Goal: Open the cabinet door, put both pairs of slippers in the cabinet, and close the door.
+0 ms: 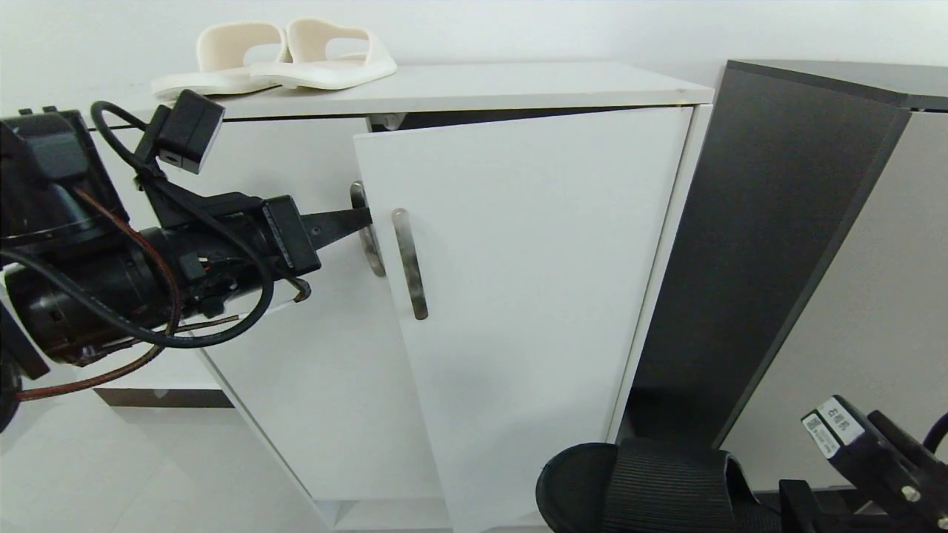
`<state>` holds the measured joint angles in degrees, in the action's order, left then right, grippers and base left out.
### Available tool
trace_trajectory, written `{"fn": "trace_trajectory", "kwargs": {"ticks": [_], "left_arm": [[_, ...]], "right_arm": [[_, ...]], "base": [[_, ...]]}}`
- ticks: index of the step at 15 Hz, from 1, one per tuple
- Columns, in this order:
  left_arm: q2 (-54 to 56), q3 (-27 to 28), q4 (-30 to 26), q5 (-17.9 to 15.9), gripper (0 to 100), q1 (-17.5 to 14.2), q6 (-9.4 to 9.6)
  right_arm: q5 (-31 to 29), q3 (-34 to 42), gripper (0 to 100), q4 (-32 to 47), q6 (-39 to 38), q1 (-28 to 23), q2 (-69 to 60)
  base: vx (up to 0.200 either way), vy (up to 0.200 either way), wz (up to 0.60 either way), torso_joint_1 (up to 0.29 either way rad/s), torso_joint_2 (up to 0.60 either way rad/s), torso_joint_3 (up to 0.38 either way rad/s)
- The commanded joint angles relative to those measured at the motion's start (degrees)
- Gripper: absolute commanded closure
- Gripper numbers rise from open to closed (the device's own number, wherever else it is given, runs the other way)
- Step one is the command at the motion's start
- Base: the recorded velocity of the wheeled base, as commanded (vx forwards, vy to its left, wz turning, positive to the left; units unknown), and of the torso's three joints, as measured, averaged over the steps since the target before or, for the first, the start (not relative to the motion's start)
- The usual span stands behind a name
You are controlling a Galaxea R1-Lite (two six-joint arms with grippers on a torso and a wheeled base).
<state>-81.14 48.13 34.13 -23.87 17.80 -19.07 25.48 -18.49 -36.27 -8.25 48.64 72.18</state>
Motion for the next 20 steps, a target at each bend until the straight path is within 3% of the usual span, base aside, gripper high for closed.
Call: {"fn": "trace_trajectory", "kwargs": {"ticks": [1,4,9,13,18,20], "left_arm": [[-1.6,0.1,0.2,0.0,100,0.5,-0.01],[-1.7,-0.1,0.2,0.0,100,2.1,-0.01],[1.8,-6.2,2.2,0.2,100,12.2,0.7],[4.5,-7.4,3.0,0.3,100,12.3,0.61],[6.1,-8.0,3.0,0.7,100,11.6,0.61],[6.7,-9.5,3.0,3.6,100,10.1,0.78]], "right_arm": [[0.1,0.6,100,0.1,0.0,0.9,0.0],[1.2,2.1,100,0.1,0.0,2.8,0.1],[2.9,3.4,100,0.1,0.0,3.7,-0.5],[3.0,5.3,100,0.0,2.4,5.1,-2.6],[3.0,5.7,100,0.1,3.4,5.6,-2.7],[3.0,3.4,100,0.1,2.9,6.6,-0.4]], "base": [[0.0,0.0,0.0,0.0,0.0,0.0],[-0.2,0.0,0.0,0.009,0.0,0.002],[-0.2,0.0,0.0,0.001,0.01,0.003],[-0.2,0.0,0.0,0.001,0.0,0.001],[0.0,0.0,0.0,0.0,0.0,0.0],[0.0,0.0,0.0,0.0,0.0,0.0]]}}
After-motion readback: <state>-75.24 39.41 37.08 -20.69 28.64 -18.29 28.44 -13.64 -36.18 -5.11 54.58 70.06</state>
